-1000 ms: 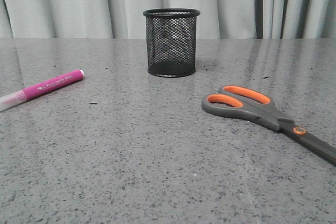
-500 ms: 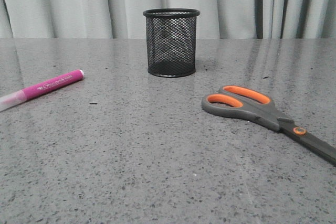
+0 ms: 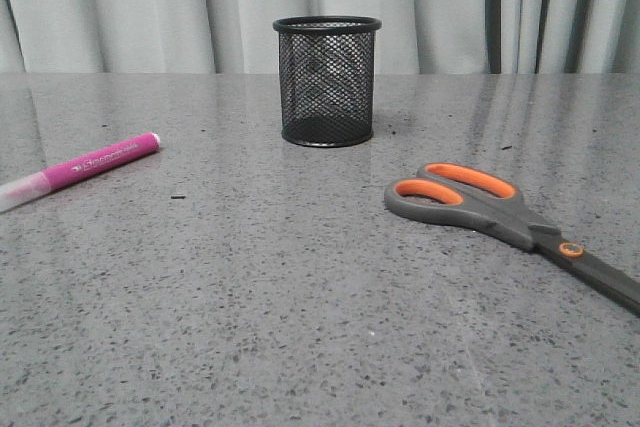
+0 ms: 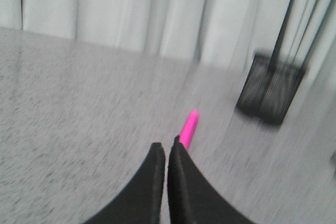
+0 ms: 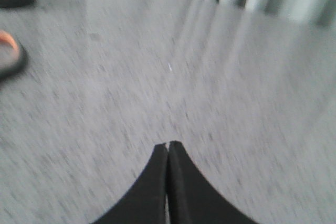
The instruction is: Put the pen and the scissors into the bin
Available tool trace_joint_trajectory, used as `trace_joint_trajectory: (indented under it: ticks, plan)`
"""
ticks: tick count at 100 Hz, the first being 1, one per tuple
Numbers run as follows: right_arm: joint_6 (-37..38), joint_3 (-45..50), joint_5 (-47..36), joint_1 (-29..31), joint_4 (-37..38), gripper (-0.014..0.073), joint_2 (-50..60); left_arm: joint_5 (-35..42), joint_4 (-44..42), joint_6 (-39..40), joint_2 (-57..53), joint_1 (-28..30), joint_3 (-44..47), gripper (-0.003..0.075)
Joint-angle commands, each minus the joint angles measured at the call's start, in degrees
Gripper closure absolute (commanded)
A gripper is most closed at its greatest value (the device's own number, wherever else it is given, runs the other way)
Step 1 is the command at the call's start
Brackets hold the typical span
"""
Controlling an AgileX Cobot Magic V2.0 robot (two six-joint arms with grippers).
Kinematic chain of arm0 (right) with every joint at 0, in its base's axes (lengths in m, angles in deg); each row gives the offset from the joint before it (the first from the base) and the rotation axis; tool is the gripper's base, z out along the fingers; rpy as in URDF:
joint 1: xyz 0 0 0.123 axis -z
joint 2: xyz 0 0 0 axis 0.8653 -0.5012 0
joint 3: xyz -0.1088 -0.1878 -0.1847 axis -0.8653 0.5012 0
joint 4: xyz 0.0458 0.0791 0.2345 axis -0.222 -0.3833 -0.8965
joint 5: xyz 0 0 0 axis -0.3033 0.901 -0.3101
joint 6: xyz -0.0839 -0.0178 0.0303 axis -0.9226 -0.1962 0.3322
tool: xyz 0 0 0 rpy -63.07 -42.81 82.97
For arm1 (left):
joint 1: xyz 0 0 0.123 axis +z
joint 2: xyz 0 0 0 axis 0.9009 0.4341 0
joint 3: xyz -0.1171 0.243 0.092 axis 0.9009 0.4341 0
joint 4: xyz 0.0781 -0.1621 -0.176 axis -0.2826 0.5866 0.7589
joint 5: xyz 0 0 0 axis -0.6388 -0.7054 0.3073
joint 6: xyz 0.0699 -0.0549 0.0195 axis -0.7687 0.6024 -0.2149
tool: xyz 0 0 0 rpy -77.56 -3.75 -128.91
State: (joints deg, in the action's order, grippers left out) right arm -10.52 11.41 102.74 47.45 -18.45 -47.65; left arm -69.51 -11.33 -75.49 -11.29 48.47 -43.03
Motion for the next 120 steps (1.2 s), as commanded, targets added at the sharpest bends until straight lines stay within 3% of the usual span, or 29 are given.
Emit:
trace_joint_trajectory:
  ticks: [1,18,57,65,95,112,120]
  plan:
    - [-0.4,0.5,-14.1,0.4,-2.5,0.0661,1.4,9.2,11.0,0.3,-1.8,0.1,1.3,0.074]
    - [0.3,0.5,-33.5,0.4,-11.0,0.0661,1.4,11.8,27.6,0.0,-1.8,0.1,1.3,0.074]
    - [0.6,0.5,-51.1,0.4,-17.9,0.0661,1.4,11.8,30.5,0.0,-1.8,0.1,1.2,0.074]
    - [4.1,0.5,-55.1,0.4,-17.9,0.0661,1.4,11.8,30.5,0.3,-1.8,0.1,1.2,0.074]
    - [7.9,0.5,-55.0,0.4,-17.9,0.0661,1.4,11.7,30.5,0.3,-1.8,0.1,1.2,0.074]
    - [9.9,-1.9,-39.7,0.4,-26.0,0.0657,1.4,11.1,30.5,0.3,-1.8,0.1,1.2,0.074]
    - [10.0,-3.0,-37.7,0.4,-30.1,0.0658,1.4,11.1,30.5,0.0,-1.8,0.1,1.1,0.074]
